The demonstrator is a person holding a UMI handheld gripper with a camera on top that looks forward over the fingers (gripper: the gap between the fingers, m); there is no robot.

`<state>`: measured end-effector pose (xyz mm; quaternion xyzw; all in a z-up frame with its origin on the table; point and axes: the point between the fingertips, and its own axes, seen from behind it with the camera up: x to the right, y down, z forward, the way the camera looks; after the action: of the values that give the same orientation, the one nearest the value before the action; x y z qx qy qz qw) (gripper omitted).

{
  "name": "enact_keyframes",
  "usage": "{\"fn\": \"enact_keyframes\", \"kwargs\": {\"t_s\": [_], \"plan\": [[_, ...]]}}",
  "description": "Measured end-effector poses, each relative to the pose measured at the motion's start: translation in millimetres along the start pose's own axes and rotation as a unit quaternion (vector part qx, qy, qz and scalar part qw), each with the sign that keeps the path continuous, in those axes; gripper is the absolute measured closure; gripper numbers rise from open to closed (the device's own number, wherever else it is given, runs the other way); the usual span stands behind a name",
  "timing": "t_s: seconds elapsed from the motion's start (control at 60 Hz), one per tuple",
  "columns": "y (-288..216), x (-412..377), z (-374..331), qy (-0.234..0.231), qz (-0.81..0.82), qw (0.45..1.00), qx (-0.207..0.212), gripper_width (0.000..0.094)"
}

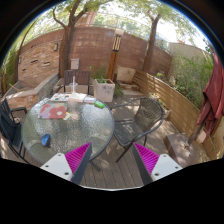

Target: Arrange mouse

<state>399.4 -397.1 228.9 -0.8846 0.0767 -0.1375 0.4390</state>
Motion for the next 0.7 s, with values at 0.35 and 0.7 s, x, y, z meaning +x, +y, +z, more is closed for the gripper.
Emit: {"fn": "enact_keyframes", "kwargs": {"t_s": [0.35, 0.7], "plan": [[69.0, -72.9, -40.1, 0.023, 0.003, 0.999, -0.032, 0.0098], [121.4, -271.4, -2.2, -0.073, -0.026, 0.995, -0.059, 0.0090]]}}
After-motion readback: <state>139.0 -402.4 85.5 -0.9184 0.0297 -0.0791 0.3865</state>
